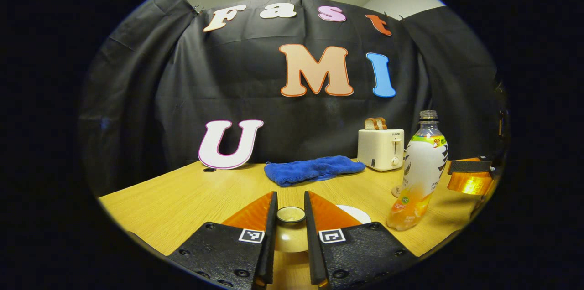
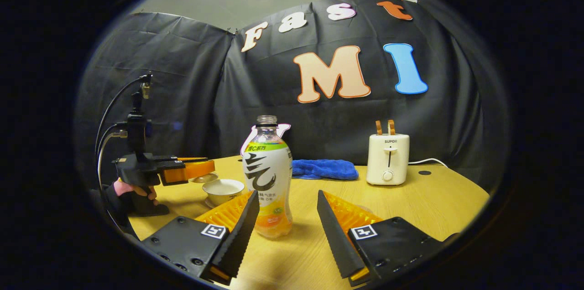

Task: Open the teacup lid with one hand, grasp the water bottle and pour water into the teacup with the other hand; after pouring, place the water bottle on the coaster and then close the teacup lid.

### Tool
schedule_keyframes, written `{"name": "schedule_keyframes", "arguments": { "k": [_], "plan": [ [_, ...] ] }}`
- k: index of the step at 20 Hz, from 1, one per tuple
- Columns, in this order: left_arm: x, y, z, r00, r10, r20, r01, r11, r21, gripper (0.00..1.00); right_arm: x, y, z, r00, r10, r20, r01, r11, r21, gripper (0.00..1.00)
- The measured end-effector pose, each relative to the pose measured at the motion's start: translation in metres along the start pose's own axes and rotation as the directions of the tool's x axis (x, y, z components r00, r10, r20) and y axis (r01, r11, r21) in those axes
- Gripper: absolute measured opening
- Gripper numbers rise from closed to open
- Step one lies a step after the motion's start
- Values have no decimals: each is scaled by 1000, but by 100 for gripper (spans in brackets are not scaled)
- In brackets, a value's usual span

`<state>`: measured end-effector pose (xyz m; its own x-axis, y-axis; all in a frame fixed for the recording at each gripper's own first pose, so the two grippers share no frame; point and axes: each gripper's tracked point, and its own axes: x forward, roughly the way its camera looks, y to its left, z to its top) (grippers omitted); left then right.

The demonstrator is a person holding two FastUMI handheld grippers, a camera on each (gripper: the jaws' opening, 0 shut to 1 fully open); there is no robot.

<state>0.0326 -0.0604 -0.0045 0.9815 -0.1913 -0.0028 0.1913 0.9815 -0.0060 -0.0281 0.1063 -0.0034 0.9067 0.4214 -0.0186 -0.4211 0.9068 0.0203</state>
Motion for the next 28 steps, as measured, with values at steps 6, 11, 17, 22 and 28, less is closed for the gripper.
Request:
{"name": "schedule_keyframes", "arguments": {
  "k": [6, 11, 17, 22, 28],
  "plan": [
    [-5, 8, 1, 1000, 3, 3, -3, 1000, 0, 29, 10, 14, -4, 999, 26, -19, -26, 1000, 1, 83],
    [-10, 20, 2, 1000, 15, 2, -15, 1000, 0, 29, 22, 25, -10, 997, 46, -65, -46, 999, -1, 83],
    [-12, 34, 1, 999, 37, 0, -37, 999, 0, 29, 40, 26, -23, 991, 13, -135, -15, 1000, -13, 79],
    [-13, 46, 0, 998, 57, -1, -57, 998, 3, 29, 57, 27, -28, 985, -42, -165, 35, 998, -44, 79],
    [-14, 67, -1, 995, 98, -2, -98, 995, 4, 29, 68, 36, -34, 976, -71, -205, 46, 991, -125, 70]
  ]
}}
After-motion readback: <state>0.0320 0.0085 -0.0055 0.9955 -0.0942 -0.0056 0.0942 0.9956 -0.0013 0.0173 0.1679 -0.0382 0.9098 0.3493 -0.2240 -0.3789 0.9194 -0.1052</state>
